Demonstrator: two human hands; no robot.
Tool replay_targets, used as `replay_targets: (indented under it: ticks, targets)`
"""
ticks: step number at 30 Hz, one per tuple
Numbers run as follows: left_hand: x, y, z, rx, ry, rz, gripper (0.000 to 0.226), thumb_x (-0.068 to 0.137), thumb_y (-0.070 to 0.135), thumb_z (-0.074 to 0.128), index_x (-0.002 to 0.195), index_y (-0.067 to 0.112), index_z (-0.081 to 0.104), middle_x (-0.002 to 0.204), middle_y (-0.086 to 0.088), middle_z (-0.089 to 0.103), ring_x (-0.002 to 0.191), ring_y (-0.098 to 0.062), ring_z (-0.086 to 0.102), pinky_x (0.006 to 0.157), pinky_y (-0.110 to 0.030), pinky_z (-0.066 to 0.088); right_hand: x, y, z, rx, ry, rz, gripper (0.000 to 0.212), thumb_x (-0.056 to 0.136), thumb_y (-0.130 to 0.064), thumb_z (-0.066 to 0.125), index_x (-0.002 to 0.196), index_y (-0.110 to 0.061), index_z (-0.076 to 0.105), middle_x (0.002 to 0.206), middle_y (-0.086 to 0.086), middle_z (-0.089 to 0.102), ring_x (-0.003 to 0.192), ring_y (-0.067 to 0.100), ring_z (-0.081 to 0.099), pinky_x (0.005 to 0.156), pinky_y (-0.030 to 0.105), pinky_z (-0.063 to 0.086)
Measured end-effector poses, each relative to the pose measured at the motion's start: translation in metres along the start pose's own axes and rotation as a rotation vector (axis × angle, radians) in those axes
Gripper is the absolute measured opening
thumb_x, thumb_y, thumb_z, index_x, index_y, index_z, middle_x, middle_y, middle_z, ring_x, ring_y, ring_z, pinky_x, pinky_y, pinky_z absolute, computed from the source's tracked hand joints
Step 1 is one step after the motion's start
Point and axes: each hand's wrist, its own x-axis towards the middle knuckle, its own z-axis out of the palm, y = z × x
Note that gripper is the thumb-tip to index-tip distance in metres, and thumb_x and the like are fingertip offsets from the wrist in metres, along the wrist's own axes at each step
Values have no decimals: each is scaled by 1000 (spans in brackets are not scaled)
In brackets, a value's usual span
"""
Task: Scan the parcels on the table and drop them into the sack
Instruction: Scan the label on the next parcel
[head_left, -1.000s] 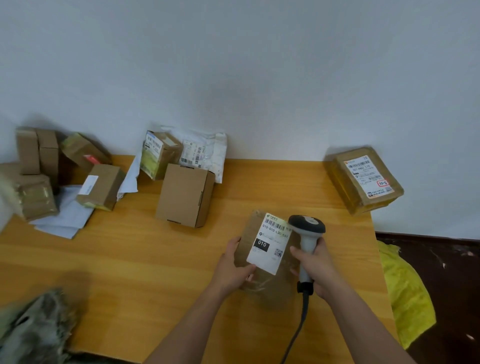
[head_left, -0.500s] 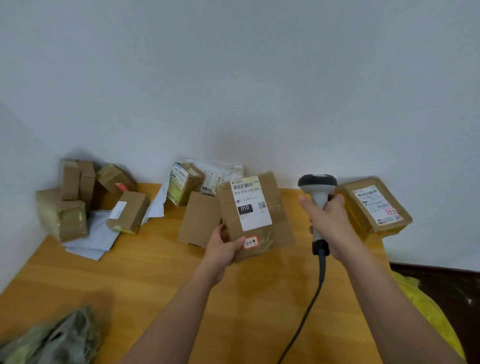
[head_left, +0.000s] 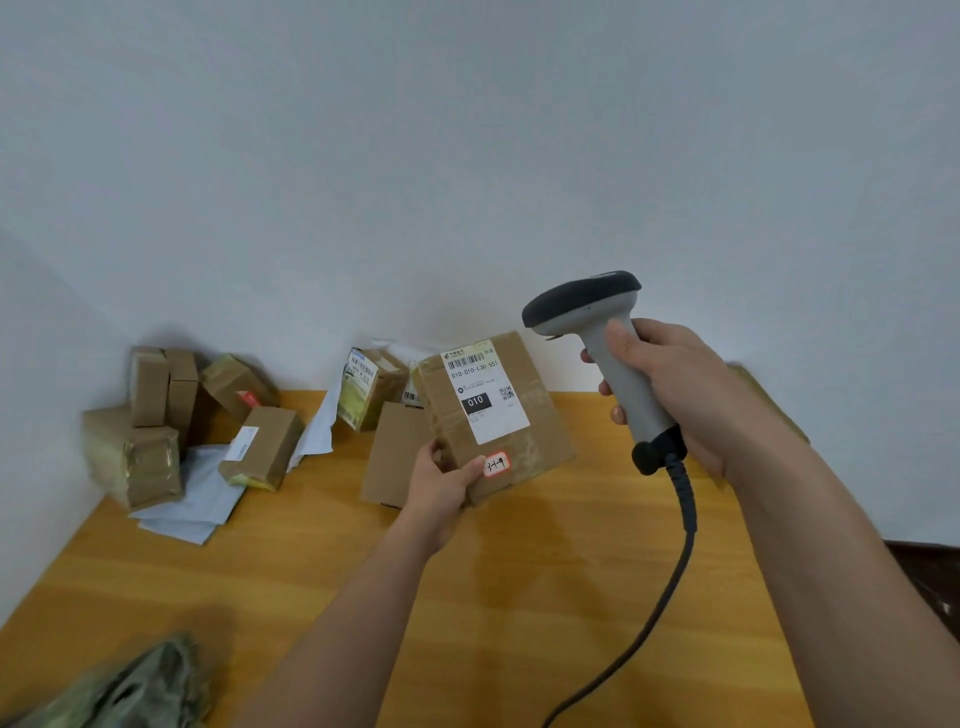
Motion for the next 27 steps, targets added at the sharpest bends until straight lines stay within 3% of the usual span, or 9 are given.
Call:
replay_targets:
  ticks: [7,12,21,27]
  targets:
    - [-5,2,4,-1,21,6,70,87,5,70,146,14,33,128,-10,60,97,-23,66,54,-29,54,-18,-15,-4,-10,-42,-54,28,100,-38,49,107,-15,64,109,11,66,76,16,58,62,31,53]
    - [-8,2,5,-13,43,6,73,87,5,70,148,14,30,130,-9,59,107,-28,64,64,-35,56,-27,-19,-6,-14,-51,-61,28,100,-38,49,107,-14,62,107,10,65,76,18,57,61,30,53]
    - [-11,-8,6,-41,64,-2,70,86,7,72,145,12,34,127,-8,60,104,-25,64,82,-46,57,-40,-23,-15,-23,-48,-65,33,99,-41,50,104,-11,64,110,22,64,69,19,55,57,29,51]
    - [-18,-17,5,-5,83,-20,68,85,16,74,142,14,36,129,-8,59,108,-27,63,89,-52,55,-46,-21,-20,-30,-80,-66,32,99,-39,49,103,-11,63,112,21,63,71,17,56,58,30,51]
